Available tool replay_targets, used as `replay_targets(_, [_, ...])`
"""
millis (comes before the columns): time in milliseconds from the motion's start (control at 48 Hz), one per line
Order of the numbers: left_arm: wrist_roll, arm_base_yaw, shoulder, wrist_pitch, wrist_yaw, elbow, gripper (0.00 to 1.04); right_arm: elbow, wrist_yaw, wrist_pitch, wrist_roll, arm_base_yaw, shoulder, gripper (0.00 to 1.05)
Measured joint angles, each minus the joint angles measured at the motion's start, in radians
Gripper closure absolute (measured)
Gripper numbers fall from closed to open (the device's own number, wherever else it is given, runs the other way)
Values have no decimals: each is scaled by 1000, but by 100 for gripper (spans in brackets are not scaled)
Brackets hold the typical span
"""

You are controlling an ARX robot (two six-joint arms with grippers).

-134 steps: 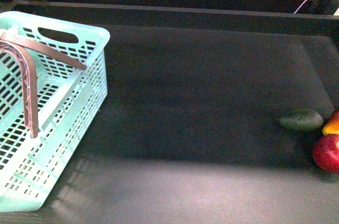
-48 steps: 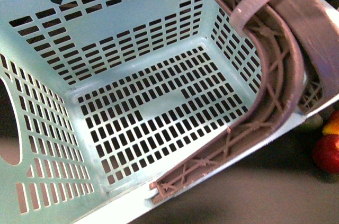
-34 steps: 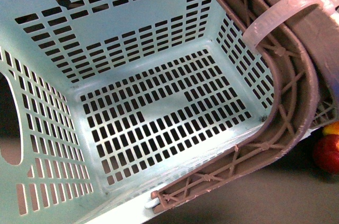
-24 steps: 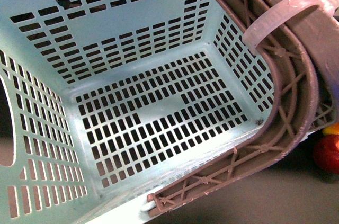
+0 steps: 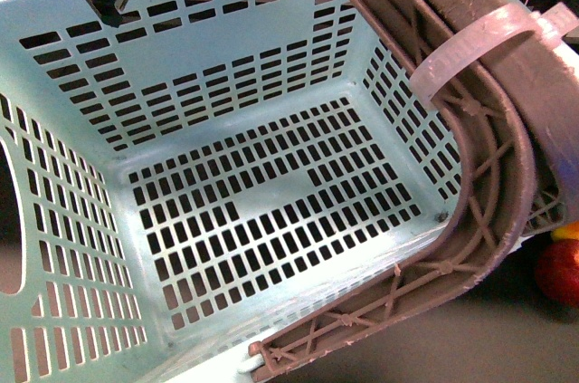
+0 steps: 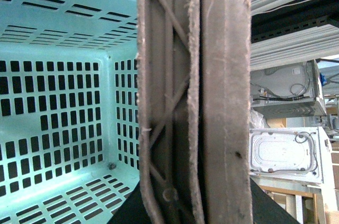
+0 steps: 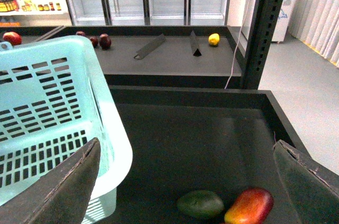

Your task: Pick apple with right arm and hold basket with left

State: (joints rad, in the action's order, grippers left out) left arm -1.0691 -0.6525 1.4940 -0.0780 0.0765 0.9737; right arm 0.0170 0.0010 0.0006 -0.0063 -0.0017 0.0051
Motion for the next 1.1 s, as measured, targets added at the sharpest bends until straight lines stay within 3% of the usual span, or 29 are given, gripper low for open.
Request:
replay_targets(83, [1,0,0,0,0,0,89,74,108,-189,91,-4,109,9])
replay_targets(125, [0,0,0,0,1,0,89,112,82,-251,126,-65,222,9])
replay_targets(167, [2,0,0,0,-1,0,89,121,24,-220,137,-142,321,9])
replay_targets(271, [2,0,0,1,-1,0,89,130,-72,7,101,-298,581,9])
replay_targets(396, [2,0,0,1,0,0,89,171,-93,407,-10,-361,1051,9])
replay_targets(458, [2,0,0,1,0,0,89,228,-96,584,-58,-373,1313,9])
replay_targets(542, [2,0,0,1,1,0,89,308,-97,688,-91,-374,1576,9])
replay_targets(729, [2,0,0,1,-1,0,89,425,-75,698,-116,-360,1925,9])
replay_targets(1104, [2,0,0,1,0,0,89,578,16,676,-140,-295,2177,9])
